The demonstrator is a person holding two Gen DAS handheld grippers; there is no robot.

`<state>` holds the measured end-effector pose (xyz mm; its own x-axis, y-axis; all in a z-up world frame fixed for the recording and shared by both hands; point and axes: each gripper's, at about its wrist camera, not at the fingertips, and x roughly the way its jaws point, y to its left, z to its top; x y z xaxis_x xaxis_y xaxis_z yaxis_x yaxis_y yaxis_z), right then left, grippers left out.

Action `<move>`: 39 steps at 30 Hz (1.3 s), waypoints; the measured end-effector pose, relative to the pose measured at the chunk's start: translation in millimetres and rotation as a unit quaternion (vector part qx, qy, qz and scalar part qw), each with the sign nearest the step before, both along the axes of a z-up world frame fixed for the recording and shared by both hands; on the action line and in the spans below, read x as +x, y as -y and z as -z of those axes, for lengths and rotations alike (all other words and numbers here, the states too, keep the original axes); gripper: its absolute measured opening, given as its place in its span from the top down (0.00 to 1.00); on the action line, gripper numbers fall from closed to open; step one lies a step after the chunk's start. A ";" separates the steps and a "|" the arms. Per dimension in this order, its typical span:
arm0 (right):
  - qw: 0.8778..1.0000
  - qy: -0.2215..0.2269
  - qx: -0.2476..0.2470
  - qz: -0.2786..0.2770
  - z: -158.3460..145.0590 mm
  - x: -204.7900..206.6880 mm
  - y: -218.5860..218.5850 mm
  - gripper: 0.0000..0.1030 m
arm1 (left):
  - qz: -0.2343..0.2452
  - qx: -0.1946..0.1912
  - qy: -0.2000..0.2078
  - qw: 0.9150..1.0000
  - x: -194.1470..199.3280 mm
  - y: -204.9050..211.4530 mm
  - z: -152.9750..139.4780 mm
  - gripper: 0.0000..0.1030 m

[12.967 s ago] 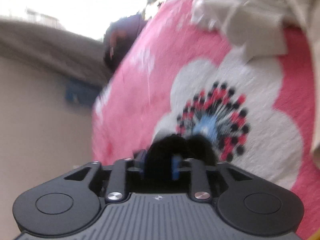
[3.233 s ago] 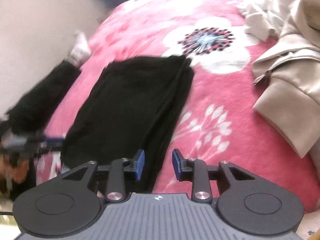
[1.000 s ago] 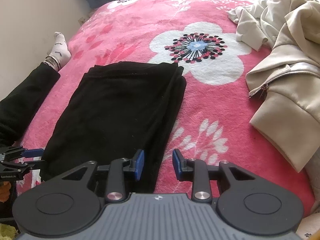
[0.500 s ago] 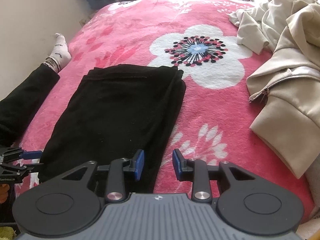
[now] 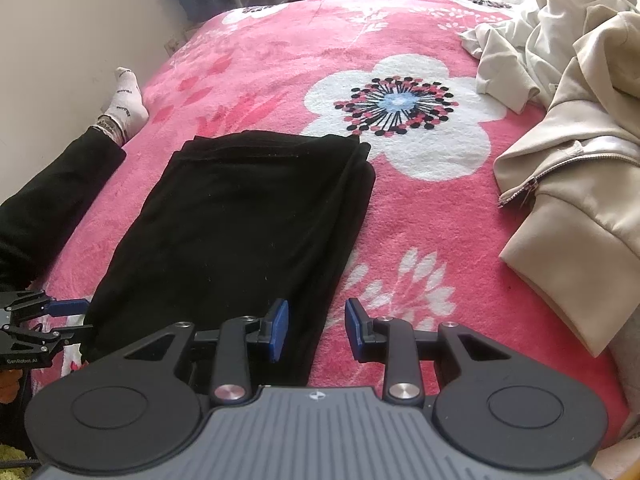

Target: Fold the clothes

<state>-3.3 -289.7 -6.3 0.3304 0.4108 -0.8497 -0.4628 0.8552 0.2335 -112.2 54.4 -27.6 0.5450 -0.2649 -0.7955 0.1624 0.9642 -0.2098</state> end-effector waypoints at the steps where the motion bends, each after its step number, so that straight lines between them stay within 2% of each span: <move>1: 1.000 0.001 0.000 -0.001 -0.3 -0.3 -0.6 0.68 | 0.000 0.000 0.000 1.000 0.0 0.0 0.0 0.53; 39: 1.000 -0.001 0.004 0.001 -0.2 -0.3 1.2 0.68 | -0.002 -0.003 0.002 1.000 -1.5 0.2 -1.3 0.53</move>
